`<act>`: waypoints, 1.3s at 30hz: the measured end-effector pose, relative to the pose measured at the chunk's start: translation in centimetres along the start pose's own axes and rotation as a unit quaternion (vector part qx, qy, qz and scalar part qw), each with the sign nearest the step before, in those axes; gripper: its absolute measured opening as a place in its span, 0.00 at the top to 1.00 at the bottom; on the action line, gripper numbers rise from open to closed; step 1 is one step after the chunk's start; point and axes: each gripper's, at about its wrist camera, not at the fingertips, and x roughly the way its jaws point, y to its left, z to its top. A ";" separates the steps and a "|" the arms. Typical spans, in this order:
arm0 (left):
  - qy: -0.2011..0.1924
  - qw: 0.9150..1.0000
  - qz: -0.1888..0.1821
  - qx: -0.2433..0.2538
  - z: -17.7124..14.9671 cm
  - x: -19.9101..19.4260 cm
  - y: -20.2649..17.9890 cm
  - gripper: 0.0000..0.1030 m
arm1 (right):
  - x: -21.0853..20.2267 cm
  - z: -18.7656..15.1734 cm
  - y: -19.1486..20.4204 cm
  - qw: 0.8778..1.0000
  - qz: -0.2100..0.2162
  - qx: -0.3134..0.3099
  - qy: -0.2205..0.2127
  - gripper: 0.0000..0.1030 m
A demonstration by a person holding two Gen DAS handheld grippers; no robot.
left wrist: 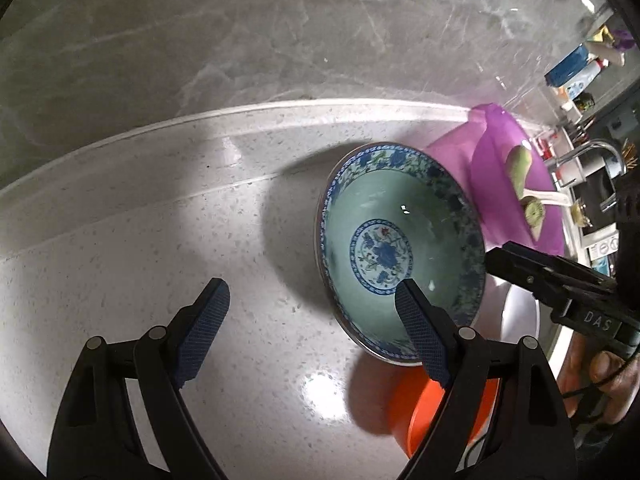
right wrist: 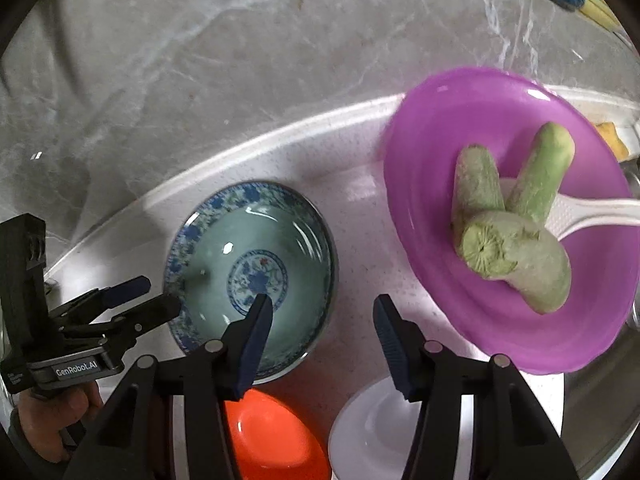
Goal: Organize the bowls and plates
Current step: 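Close both grippers on opposite rims of the patterned bowl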
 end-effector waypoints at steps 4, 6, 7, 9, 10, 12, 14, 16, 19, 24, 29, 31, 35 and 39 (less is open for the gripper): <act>0.007 1.000 -0.001 0.005 0.3 1.5 -0.1 0.19 | 0.7 0.3 -0.1 1.000 -0.014 0.009 0.009 0.45; 0.007 1.000 0.004 0.013 0.5 1.8 -0.3 0.19 | 1.2 0.4 0.0 1.000 -0.015 0.009 0.014 0.45; 0.007 1.000 0.005 0.018 0.7 1.9 -0.5 0.20 | 1.4 0.5 0.2 1.000 -0.018 0.008 0.013 0.45; 0.007 1.000 0.010 0.028 1.0 2.2 -0.8 0.22 | 1.8 0.8 0.4 1.000 -0.019 0.009 0.014 0.47; 0.010 0.999 0.013 0.031 1.1 2.3 -1.0 0.27 | 2.1 0.9 0.6 1.000 -0.023 0.007 0.015 0.49; 0.014 0.999 0.018 0.032 1.3 2.7 -1.1 0.33 | 2.7 1.0 1.2 1.000 -0.024 -0.003 0.017 0.50; 0.015 0.999 0.021 0.036 1.5 2.8 -1.2 0.40 | 3.0 1.5 1.8 0.999 -0.028 -0.010 0.018 0.50; 0.018 0.999 0.022 0.040 1.6 3.1 -1.4 0.48 | 3.4 1.4 2.1 0.999 -0.031 -0.016 0.019 0.50; 0.020 0.998 0.029 0.044 1.4 3.3 -1.3 0.51 | 4.6 1.3 2.0 0.999 -0.032 -0.011 0.036 0.50; 0.028 0.999 0.020 0.042 1.3 3.8 -1.0 0.72 | 6.4 2.1 1.6 0.999 -0.027 -0.007 0.044 0.66; 0.026 0.998 0.026 0.054 1.2 3.5 -1.2 0.78 | 7.6 2.2 1.8 0.999 -0.029 -0.006 0.042 0.75; 0.028 0.998 0.027 0.057 1.3 3.6 -1.5 0.82 | 7.9 2.3 2.1 0.999 -0.027 -0.007 0.040 0.76; 0.027 0.998 0.026 0.053 1.4 3.6 -1.4 0.82 | 8.2 2.4 2.3 0.999 -0.026 -0.016 0.033 0.77; 0.026 0.998 0.030 0.049 1.3 3.5 -1.3 0.82 | 8.4 2.6 2.1 0.999 -0.018 -0.015 0.032 0.79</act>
